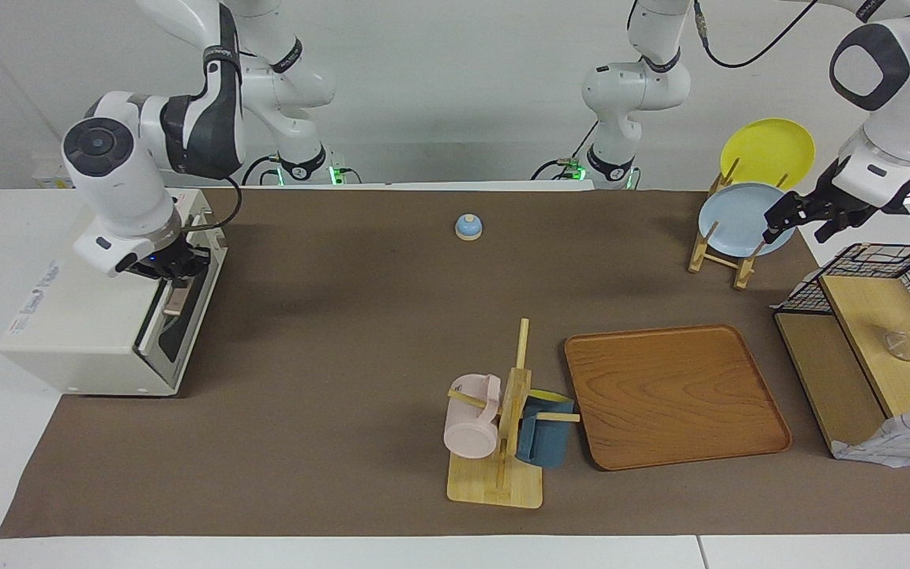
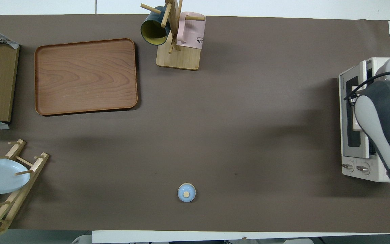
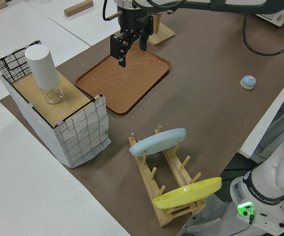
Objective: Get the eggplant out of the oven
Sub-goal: 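Reach the right gripper to the oven door and pull it open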
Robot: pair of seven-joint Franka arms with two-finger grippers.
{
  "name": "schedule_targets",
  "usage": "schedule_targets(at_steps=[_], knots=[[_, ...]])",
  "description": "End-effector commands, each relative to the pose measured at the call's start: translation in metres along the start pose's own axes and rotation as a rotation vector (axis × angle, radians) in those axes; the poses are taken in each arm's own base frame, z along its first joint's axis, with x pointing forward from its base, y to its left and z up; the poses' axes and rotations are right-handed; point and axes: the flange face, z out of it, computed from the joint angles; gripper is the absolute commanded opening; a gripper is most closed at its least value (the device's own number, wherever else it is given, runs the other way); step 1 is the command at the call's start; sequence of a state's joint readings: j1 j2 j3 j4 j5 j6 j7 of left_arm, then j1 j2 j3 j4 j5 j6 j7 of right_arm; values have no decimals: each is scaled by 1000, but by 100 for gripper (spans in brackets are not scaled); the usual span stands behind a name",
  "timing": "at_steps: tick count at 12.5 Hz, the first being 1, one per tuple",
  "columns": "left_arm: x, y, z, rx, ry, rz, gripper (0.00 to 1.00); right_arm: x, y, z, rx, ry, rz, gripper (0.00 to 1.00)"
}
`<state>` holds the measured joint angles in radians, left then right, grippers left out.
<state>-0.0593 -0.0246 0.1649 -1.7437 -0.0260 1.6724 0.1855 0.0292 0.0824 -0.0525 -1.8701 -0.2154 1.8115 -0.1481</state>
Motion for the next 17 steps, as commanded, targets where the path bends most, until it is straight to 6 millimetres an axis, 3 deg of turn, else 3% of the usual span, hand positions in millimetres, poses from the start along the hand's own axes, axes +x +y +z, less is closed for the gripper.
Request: schedule_targets(at_steps=[1, 7, 11, 13, 15, 17], knots=[[-6, 2, -1, 8, 14, -10, 100, 36, -33, 45, -5, 36, 10, 0], [-6, 2, -1, 8, 14, -10, 100, 74, -76, 108, 7, 48, 30, 0], [-6, 2, -1, 8, 14, -10, 100, 80, -95, 122, 22, 79, 75, 0], [-6, 2, -1, 8, 14, -10, 100, 85, -124, 116, 115, 113, 153, 0], [-7, 2, -1, 8, 16, -10, 100, 95, -146, 88, 170, 137, 173, 3], [-6, 2, -1, 8, 14, -10, 100, 76, -127, 49, 164, 123, 201, 26]])
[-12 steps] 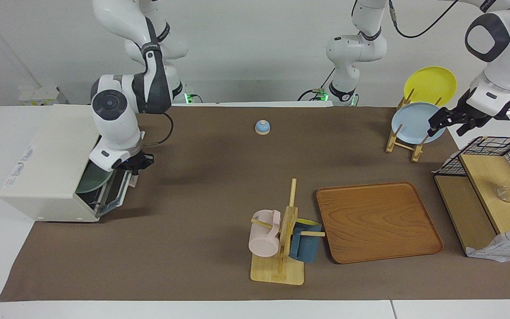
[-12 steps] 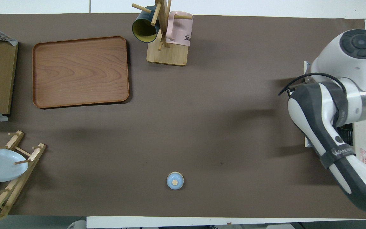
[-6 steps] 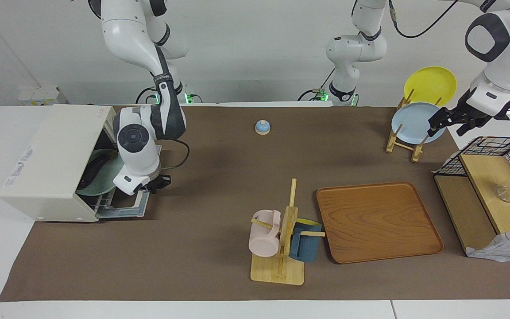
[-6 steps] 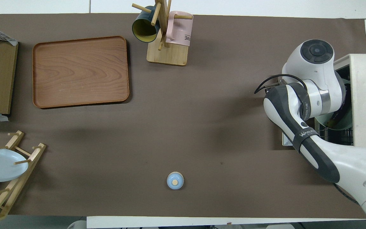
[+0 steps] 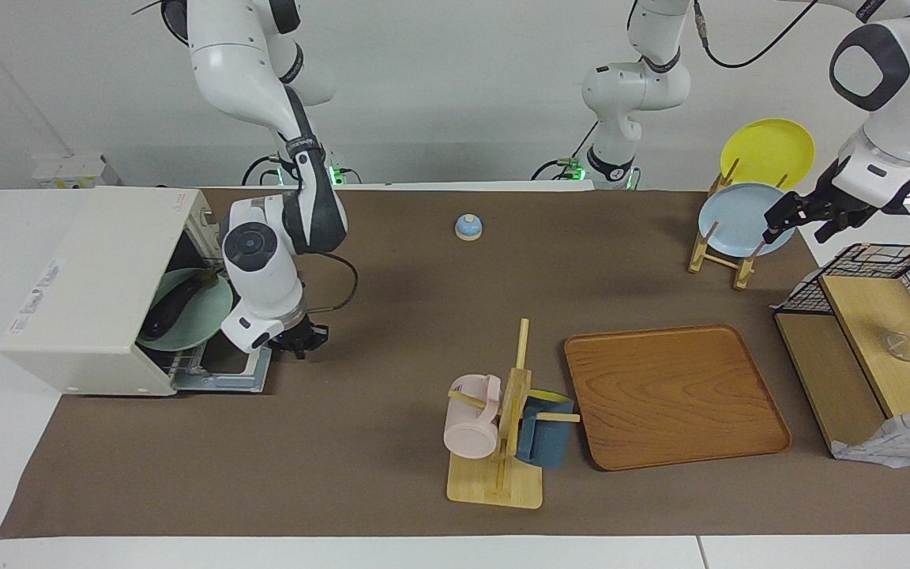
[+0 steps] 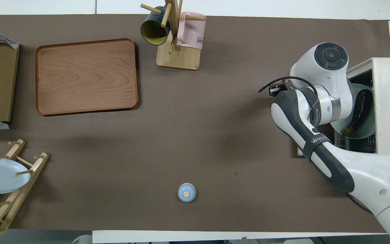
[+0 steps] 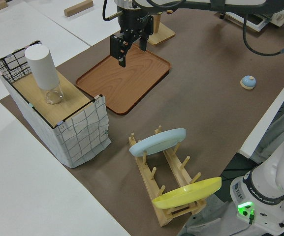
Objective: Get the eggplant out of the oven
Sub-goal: 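Grasp the pale green plate inside the oven with the right gripper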
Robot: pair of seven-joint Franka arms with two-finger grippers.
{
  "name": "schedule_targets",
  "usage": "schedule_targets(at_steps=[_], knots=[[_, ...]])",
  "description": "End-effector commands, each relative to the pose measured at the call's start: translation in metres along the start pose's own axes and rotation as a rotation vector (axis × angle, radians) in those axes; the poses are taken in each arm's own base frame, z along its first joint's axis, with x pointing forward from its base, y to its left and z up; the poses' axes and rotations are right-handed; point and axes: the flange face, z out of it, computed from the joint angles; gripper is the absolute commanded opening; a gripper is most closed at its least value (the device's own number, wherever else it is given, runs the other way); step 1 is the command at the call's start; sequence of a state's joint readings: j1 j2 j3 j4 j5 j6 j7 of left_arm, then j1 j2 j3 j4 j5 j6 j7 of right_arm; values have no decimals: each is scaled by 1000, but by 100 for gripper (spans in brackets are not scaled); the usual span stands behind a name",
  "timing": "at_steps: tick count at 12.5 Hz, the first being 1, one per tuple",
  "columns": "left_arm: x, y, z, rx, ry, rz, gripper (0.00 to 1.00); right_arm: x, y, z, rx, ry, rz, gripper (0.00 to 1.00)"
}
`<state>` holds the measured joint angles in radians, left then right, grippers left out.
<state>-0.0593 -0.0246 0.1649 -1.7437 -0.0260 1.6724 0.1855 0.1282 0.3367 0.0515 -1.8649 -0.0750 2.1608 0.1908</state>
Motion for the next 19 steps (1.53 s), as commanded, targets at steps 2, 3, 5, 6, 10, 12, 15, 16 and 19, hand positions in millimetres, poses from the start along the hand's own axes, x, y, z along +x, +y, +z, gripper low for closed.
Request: schedule_targets(at_steps=[2, 3, 5, 6, 10, 12, 15, 16, 19], knots=[[-6, 2, -1, 8, 14, -10, 100, -28, 63, -68, -5, -82, 160, 51], [-6, 2, -1, 8, 14, -10, 100, -34, 87, -70, -10, -118, 205, 55], [-6, 2, -1, 8, 14, -10, 100, -46, 135, -55, -5, -146, 288, 56], [-6, 2, -1, 8, 14, -10, 100, -52, 141, -45, -2, -136, 297, 55], [-6, 2, -1, 8, 14, -10, 100, -56, 147, -37, 0, -123, 302, 53], [-6, 2, -1, 8, 14, -10, 100, -58, 147, -25, -8, -139, 285, 46], [-6, 2, -1, 8, 14, -10, 100, -62, 145, -12, -52, -149, 230, 21], [-6, 2, -1, 8, 14, -10, 100, -61, 145, -14, -82, -143, 200, 6], [-6, 2, -1, 8, 14, -10, 100, -50, 88, -28, -107, -134, 104, 0]])
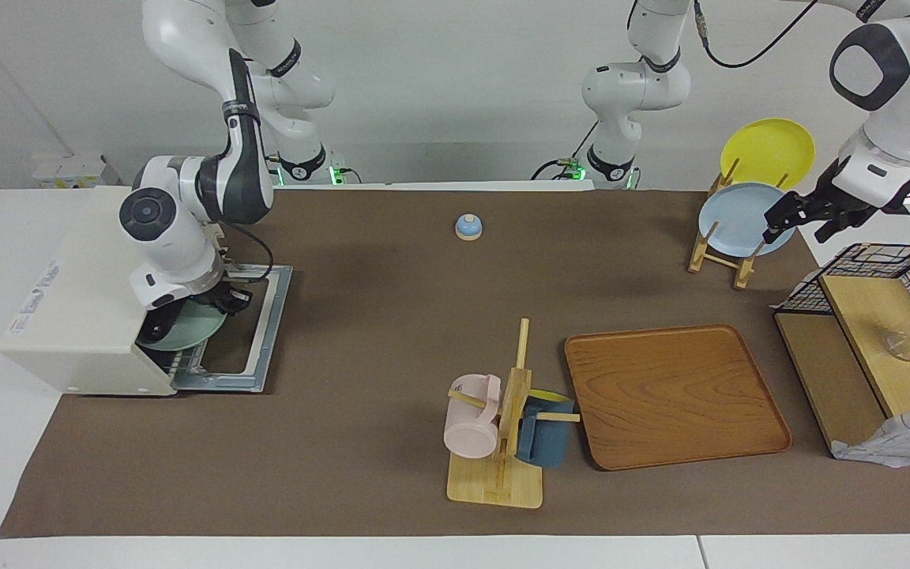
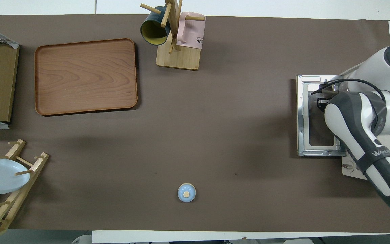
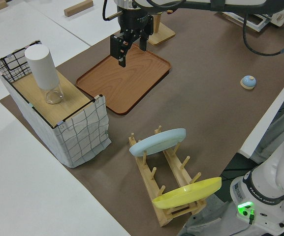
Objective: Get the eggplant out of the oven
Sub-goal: 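Grasp the pale green plate inside the oven with the right gripper, then pull the plate with the eggplant out and set it on the table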
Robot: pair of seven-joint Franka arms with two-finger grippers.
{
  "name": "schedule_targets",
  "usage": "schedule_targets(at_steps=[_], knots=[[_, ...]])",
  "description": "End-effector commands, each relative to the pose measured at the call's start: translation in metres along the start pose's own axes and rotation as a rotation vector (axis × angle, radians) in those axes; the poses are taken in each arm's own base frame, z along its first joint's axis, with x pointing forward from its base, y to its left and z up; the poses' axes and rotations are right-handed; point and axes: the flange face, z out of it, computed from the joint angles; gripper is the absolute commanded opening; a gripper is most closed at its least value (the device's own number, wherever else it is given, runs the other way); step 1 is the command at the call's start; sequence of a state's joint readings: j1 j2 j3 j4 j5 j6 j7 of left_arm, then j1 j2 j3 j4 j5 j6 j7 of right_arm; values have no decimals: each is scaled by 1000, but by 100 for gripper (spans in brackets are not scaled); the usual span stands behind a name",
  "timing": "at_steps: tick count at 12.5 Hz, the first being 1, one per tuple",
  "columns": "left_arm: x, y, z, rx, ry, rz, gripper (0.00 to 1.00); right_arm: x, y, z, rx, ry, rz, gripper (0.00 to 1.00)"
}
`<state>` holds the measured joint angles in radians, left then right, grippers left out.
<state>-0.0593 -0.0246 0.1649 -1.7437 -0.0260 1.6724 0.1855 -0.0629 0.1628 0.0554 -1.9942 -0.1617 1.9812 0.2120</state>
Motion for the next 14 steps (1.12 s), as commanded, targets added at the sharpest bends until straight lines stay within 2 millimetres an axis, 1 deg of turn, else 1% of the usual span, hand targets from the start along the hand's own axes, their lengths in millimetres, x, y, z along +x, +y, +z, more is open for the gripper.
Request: schedule_targets(at_steps=[1, 3, 4, 5, 6, 7, 8, 9, 10, 11, 12, 13, 14], knots=[[-6, 2, -1, 8, 14, -8, 100, -1, -59, -15, -30, -8, -67, 0], [-6, 2, -1, 8, 14, -8, 100, 2, -139, -49, -70, -26, -31, 0], [-6, 2, -1, 8, 14, -10, 100, 4, -194, -64, -89, -27, -5, 0], [-6, 2, -1, 8, 14, -10, 100, 2, -242, -72, -91, -34, 23, 0], [-7, 2, -1, 7, 11, -10, 100, -4, -294, -72, -88, -51, 51, 0], [-8, -3, -1, 6, 9, -22, 100, -19, -360, -70, -70, -42, 73, 0], [-9, -6, 0, 5, 7, -26, 100, -24, -400, -64, -56, -27, 112, 0], [-10, -9, -1, 5, 8, -33, 100, -41, -447, -52, -41, -19, 112, 0], [-13, -15, 0, 3, 5, -43, 100, -49, -476, -40, -25, -12, 120, 0], [-15, -23, 0, 2, 4, -54, 100, -66, -509, -29, 6, -10, 106, 0], [-17, -28, 0, 1, 3, -62, 100, -81, -534, -20, 39, 10, 111, 0], [-18, -30, 1, -1, -3, -68, 100, -90, -546, -23, 67, 31, 122, 1], [-20, -32, 2, -2, -6, -72, 100, -91, -546, -24, 66, 29, 129, 9]])
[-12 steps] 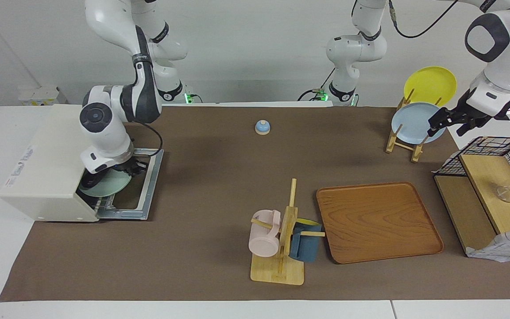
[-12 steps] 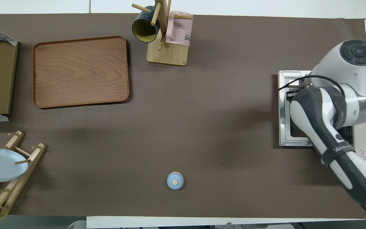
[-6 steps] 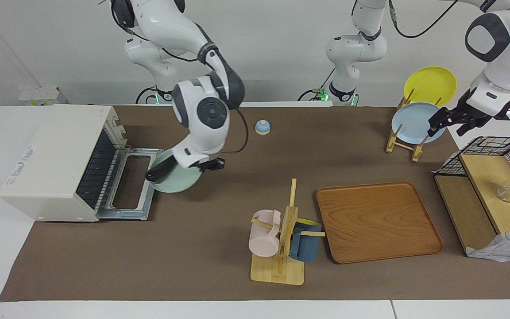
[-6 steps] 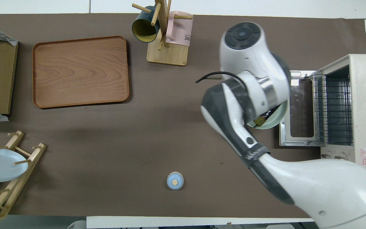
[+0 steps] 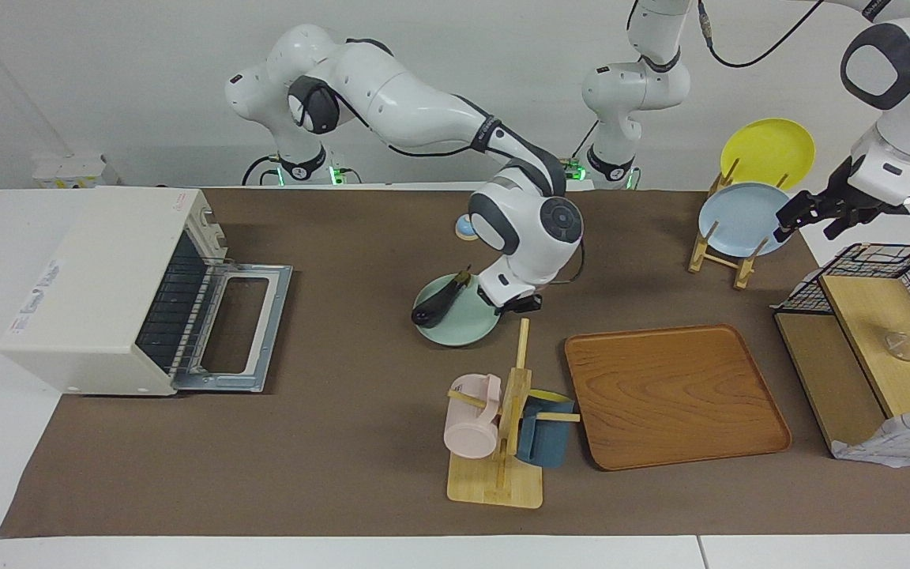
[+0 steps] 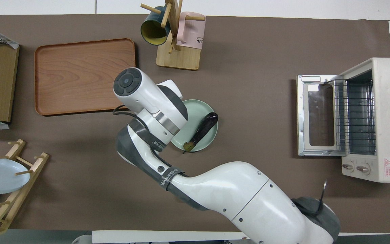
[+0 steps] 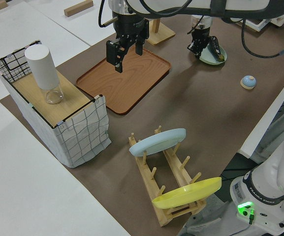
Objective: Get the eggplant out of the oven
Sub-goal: 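Pull the plate with the eggplant out and set it on the table, then grasp the eggplant with the left gripper while the right gripper returns to the oven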
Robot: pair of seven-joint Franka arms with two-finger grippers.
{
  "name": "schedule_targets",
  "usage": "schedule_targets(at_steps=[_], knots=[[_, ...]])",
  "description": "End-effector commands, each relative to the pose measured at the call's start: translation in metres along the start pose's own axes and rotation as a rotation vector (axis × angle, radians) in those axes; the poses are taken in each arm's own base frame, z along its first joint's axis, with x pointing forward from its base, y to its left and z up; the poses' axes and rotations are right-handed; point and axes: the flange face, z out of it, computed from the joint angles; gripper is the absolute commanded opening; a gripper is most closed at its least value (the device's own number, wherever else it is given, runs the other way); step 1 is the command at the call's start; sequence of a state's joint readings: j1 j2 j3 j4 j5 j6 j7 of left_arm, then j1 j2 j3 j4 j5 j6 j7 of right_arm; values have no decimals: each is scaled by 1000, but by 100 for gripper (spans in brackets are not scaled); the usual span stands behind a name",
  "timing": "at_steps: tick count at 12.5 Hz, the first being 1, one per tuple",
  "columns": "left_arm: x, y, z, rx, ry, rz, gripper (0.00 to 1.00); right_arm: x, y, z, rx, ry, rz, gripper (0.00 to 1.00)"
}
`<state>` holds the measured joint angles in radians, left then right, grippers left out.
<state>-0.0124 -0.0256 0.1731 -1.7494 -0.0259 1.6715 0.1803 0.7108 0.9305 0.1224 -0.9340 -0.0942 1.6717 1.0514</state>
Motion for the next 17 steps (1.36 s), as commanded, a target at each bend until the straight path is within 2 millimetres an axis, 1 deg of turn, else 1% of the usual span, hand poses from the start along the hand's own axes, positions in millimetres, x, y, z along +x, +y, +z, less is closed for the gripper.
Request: schedule_targets(at_steps=[1, 2, 3, 4, 5, 6, 7, 8, 9, 10, 11, 12, 13, 14, 15, 16, 17], knots=[[-15, 0, 10, 0, -16, -11, 100, 10, 2, -25, 68, -15, 41, 23], [-21, 6, 15, -3, -19, -1, 100, 21, 15, -48, 97, -9, 64, 44], [-28, 16, 28, -6, -27, 8, 100, 32, 36, -90, 139, 22, 80, 46], [-32, 42, 43, -6, -25, 29, 100, 52, 70, -127, 158, 50, 118, 48], [-37, 77, 62, -4, -20, 34, 100, 67, 108, -135, 117, 36, 108, 47], [-40, 121, 82, 2, -19, 32, 100, 84, 168, -140, 77, 16, 79, 44], [-45, 177, 97, 10, -17, 16, 100, 91, 222, -128, 54, 8, 44, 35], [-57, 232, 114, 18, -13, -31, 100, 90, 268, -104, 44, 7, -3, 24], [-72, 292, 132, 16, 10, -58, 100, 88, 311, -73, 30, -6, -50, 13], [-88, 354, 146, -5, 61, -54, 100, 93, 347, -42, 17, -30, -44, 2], [-104, 406, 165, -30, 103, 1, 100, 104, 379, -22, 24, -36, -49, 0], [-118, 450, 185, -55, 139, 72, 100, 107, 401, -2, 24, -43, -88, 0], [-126, 482, 196, -86, 173, 94, 100, 111, 414, 10, 25, -39, -82, 0], [-130, 508, 213, -95, 188, 101, 100, 113, 422, 23, 6, -43, -83, 0], [-126, 535, 229, -102, 207, 115, 100, 117, 424, 35, -30, -36, -106, 0], [-118, 549, 245, -95, 210, 107, 100, 120, 426, 47, -74, -38, -129, 0], [-107, 563, 254, -97, 224, 108, 100, 122, 431, 57, -99, -33, -142, 0]])
